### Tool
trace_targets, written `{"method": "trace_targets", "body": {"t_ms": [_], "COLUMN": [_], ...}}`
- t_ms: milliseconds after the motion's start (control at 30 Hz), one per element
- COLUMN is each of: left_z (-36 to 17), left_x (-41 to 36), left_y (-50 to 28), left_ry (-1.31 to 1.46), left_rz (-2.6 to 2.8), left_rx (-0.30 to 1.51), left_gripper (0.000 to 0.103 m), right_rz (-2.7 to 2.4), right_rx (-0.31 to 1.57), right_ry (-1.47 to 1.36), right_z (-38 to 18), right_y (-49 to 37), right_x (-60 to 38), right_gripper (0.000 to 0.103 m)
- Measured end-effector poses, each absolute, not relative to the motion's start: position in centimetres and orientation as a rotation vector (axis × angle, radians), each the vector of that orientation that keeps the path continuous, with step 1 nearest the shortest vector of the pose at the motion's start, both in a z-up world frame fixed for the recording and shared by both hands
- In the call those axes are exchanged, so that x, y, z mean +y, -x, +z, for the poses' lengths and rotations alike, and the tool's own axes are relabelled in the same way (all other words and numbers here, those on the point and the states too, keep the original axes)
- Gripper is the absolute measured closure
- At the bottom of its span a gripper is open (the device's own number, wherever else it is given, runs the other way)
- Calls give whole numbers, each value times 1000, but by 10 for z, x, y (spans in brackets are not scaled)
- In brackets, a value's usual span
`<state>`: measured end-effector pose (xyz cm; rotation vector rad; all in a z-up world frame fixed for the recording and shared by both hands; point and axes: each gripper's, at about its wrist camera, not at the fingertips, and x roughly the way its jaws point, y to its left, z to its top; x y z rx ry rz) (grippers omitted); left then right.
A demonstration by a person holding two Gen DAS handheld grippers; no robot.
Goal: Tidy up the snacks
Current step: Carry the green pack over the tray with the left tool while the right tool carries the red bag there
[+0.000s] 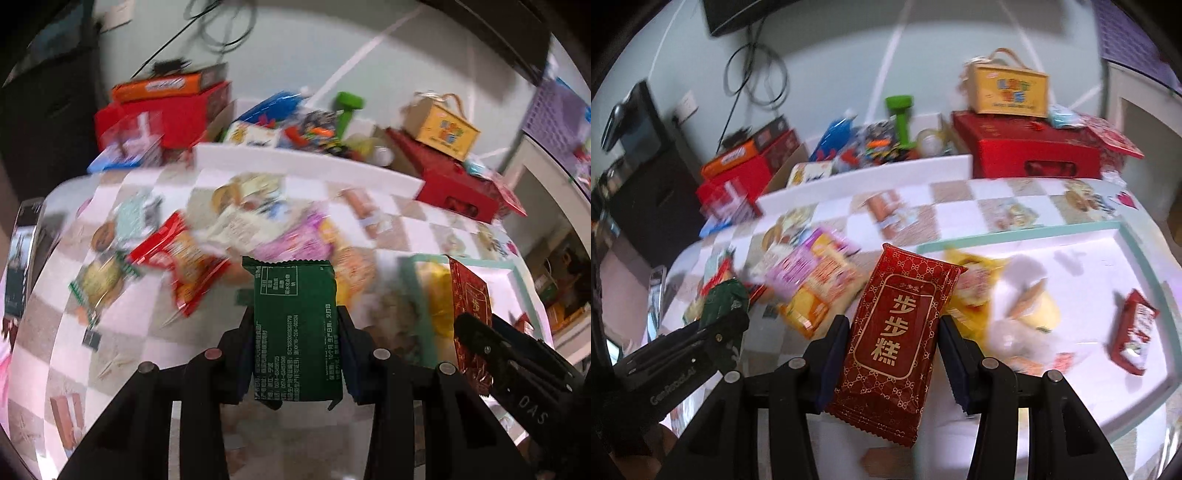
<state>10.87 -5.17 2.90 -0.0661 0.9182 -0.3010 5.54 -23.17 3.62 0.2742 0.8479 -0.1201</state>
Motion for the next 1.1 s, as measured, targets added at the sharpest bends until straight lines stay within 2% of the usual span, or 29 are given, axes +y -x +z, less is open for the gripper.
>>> {"method": "trace_targets", "body": {"t_ms": [500, 767, 1033, 1067, 1100], "left_z": [62, 37, 17, 16, 16], "left_x": [-201, -270, -294, -295, -296], "left_y": [-102, -107, -125, -126, -127], "left_ry": [-102, -206, -228, -227, -229], "left_rz": [-624, -708, -697, -695, -692], "left_rx": [899, 954, 999, 1000, 1002], "left_gripper": [62, 62, 62, 61, 55], "right_rz": [-408, -452, -443, -439, -435], "right_rx": [788, 822, 860, 867, 873], "right_ry": [-434, -442, -435, -431, -427], "right_z": [46, 35, 22, 21, 20], "right_y": [-17, -21, -33, -35, -36], "right_x": [-365, -414, -429, -428, -428], "right_gripper": [51, 50, 50, 49, 49]}}
